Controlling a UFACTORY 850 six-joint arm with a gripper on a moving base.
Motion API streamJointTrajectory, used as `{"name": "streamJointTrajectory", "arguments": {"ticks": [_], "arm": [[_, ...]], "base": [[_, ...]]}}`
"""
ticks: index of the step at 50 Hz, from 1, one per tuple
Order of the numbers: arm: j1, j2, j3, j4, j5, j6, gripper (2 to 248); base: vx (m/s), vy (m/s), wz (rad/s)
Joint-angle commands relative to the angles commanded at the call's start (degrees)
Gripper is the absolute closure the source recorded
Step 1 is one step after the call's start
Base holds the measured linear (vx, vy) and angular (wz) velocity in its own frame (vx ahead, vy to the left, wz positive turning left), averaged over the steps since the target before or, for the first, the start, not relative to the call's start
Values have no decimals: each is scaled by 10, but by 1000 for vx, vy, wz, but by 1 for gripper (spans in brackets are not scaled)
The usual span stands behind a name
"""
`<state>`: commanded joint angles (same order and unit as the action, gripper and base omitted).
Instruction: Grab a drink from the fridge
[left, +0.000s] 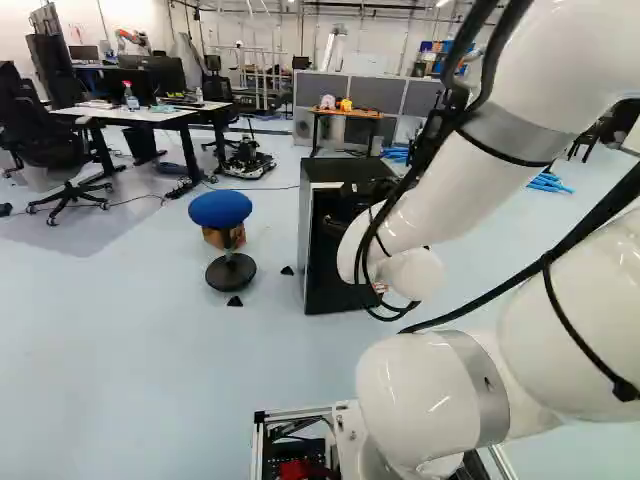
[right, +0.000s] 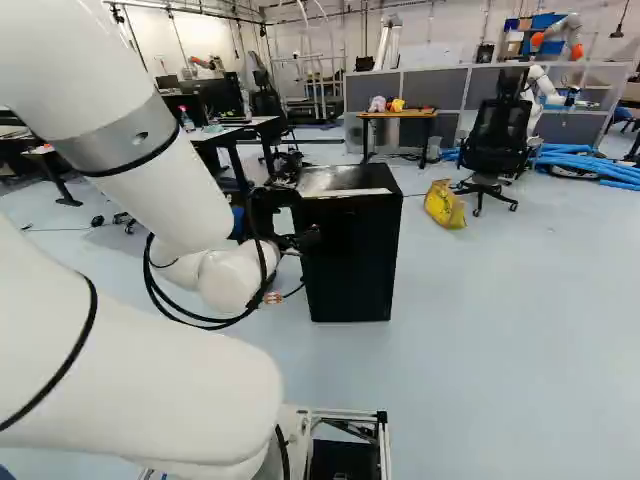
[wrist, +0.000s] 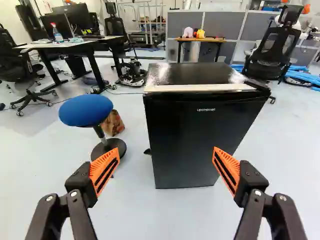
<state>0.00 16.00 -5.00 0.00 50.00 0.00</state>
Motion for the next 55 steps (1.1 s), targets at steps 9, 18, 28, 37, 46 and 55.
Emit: {"name": "streamJointTrajectory", "arguments": {"ticks": [9,18,28,37,46,55], "arm": [[0,0,0,0,0,0,3],[0,0,0,0,0,0,3],[0,0,0,0,0,0,3],[0,0,0,0,0,0,3],[0,0,0,0,0,0,3],[0,0,0,0,0,0,3]], "base": [[129,72,-79],[106,75,-25],[94,77,-17],[85,87,50],[74,99,114],[80,104,110]]}}
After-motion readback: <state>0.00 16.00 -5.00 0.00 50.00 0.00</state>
